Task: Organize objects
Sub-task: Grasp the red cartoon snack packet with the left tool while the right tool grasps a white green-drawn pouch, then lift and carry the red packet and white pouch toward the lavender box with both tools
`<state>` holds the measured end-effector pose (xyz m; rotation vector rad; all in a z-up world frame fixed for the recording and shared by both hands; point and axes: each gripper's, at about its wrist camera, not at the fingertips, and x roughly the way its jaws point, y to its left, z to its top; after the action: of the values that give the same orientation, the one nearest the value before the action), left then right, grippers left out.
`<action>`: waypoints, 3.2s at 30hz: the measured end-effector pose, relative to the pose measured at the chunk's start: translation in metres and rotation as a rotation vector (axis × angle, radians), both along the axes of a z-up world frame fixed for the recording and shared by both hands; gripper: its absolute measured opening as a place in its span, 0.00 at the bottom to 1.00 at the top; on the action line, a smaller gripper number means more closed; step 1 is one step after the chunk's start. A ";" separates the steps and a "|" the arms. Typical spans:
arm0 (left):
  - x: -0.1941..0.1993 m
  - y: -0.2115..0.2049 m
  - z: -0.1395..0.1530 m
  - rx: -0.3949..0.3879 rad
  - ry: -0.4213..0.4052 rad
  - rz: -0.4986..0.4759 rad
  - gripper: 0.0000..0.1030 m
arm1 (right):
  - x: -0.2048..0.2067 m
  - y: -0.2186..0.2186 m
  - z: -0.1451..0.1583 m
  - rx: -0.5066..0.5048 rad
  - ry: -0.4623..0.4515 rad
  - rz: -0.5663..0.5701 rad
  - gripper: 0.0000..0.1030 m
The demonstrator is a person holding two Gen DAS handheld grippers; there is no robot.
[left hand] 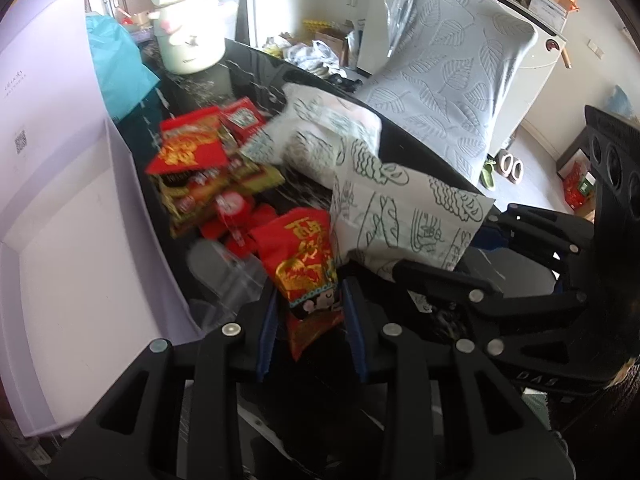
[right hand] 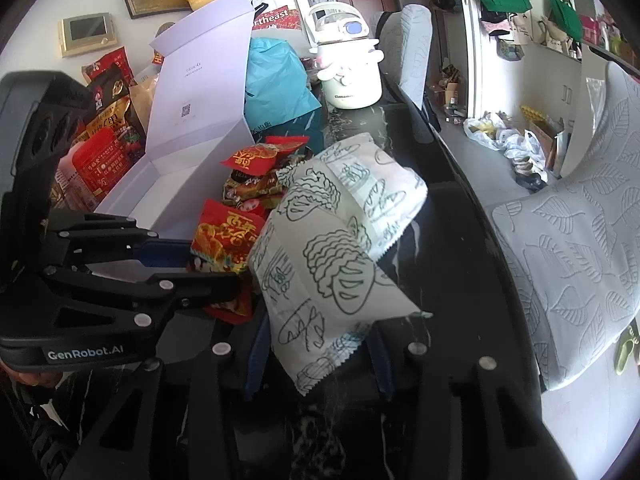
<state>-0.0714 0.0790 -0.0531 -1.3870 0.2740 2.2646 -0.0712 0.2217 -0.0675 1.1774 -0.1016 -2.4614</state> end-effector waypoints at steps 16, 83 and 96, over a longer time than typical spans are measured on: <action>0.055 0.008 -0.005 0.051 -0.049 -0.038 0.29 | 0.071 0.021 0.001 -0.046 -0.072 -0.070 0.43; 0.078 -0.031 0.030 0.032 0.117 0.047 0.31 | 0.084 -0.008 0.042 0.213 0.087 -0.073 0.58; 0.102 -0.095 0.042 0.030 0.157 0.183 0.31 | 0.092 -0.073 0.057 0.212 0.136 0.073 0.58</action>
<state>0.0304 -0.0163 -0.0113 -1.2657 0.1686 2.5221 0.0209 0.1483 -0.0100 1.0705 0.2421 -2.5260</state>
